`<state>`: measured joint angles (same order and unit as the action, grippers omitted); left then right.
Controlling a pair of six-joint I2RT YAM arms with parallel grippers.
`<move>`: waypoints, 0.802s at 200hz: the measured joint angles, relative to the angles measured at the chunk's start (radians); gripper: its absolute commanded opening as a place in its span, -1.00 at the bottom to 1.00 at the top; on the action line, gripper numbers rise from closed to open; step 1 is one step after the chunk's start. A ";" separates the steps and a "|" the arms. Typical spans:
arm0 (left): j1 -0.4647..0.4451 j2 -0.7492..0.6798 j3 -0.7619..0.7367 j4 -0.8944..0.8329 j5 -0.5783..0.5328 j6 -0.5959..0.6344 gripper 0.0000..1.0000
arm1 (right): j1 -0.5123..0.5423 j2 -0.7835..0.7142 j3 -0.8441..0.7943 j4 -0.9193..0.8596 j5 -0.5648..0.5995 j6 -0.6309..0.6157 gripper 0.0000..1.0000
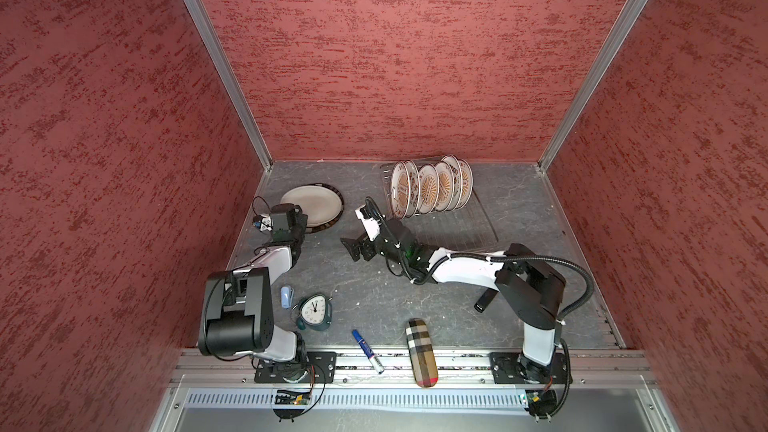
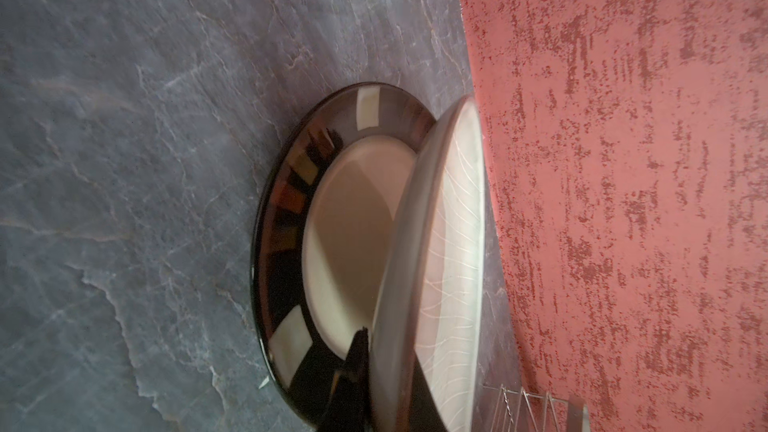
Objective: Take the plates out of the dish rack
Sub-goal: 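Lower the white line-patterned plate flat onto the striped plate with the left gripper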
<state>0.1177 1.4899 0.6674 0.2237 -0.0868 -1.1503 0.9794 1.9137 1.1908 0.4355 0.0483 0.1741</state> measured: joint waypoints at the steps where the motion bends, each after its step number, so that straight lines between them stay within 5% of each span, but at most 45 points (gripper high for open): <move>1: 0.000 0.003 0.001 0.000 0.000 0.000 -1.00 | 0.000 0.000 0.000 0.000 0.000 0.000 0.98; 96: -0.013 0.070 0.033 -0.003 -0.046 0.023 -1.00 | 0.000 0.014 0.012 -0.002 0.000 -0.011 0.98; 160: -0.003 0.127 0.043 0.051 -0.039 0.011 -0.63 | 0.000 0.014 0.012 -0.001 0.000 -0.014 0.98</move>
<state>0.1143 1.6169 0.7109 0.2749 -0.1257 -1.1393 0.9794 1.9282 1.2026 0.4343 0.0483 0.1596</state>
